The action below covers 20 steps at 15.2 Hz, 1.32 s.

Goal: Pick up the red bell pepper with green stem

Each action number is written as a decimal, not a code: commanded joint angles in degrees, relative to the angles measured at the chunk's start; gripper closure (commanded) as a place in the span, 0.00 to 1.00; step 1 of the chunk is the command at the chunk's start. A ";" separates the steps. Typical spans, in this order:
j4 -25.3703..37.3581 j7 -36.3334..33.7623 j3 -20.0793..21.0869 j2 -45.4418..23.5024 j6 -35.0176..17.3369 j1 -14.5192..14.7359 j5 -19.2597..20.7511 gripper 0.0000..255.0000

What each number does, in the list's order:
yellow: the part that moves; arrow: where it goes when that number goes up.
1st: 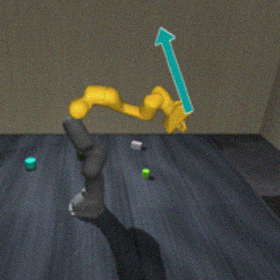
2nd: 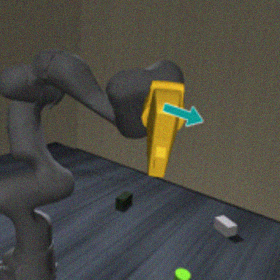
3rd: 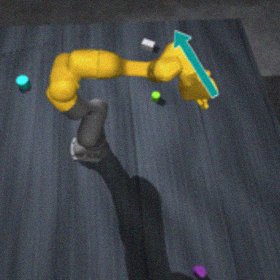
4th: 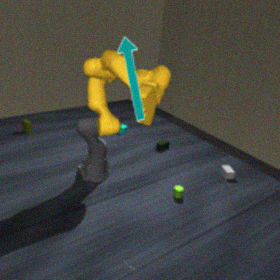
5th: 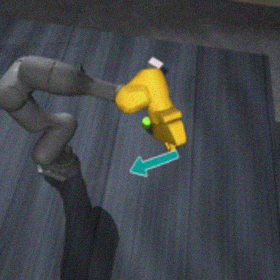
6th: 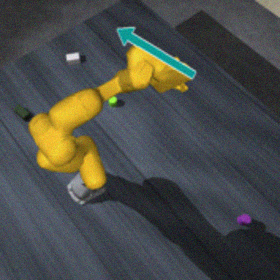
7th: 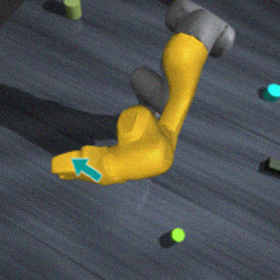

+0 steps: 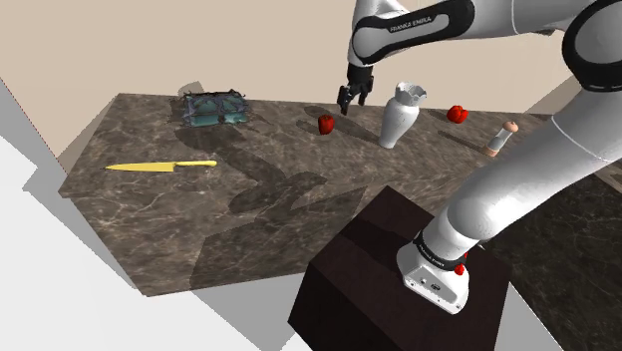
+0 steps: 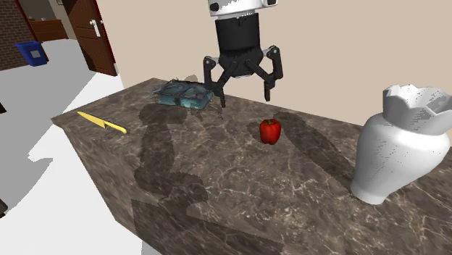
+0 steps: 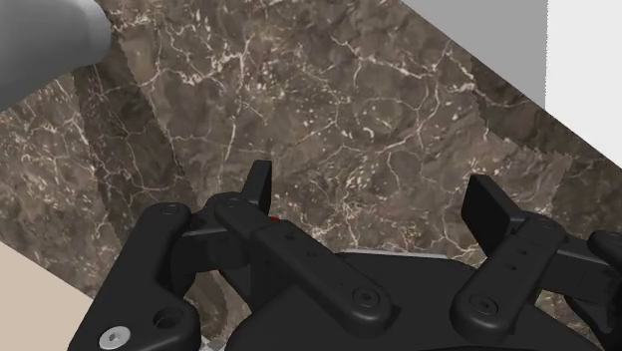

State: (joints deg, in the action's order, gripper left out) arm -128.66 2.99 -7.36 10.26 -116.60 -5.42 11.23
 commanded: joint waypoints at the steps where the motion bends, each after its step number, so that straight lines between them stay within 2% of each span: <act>1: 3.19 1.13 -0.75 -4.94 -1.67 -0.39 -0.20 0.00; 10: 16.80 6.31 -2.78 -24.66 -6.98 -3.08 -2.31 0.00; 18: 34.00 10.31 -2.80 -42.59 -6.93 -6.54 -4.72 0.00; 20: 33.72 10.16 -2.73 -43.44 -8.05 -6.61 -4.75 0.00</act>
State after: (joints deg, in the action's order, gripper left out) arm -95.76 13.15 -10.17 -31.96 -124.24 -11.90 6.61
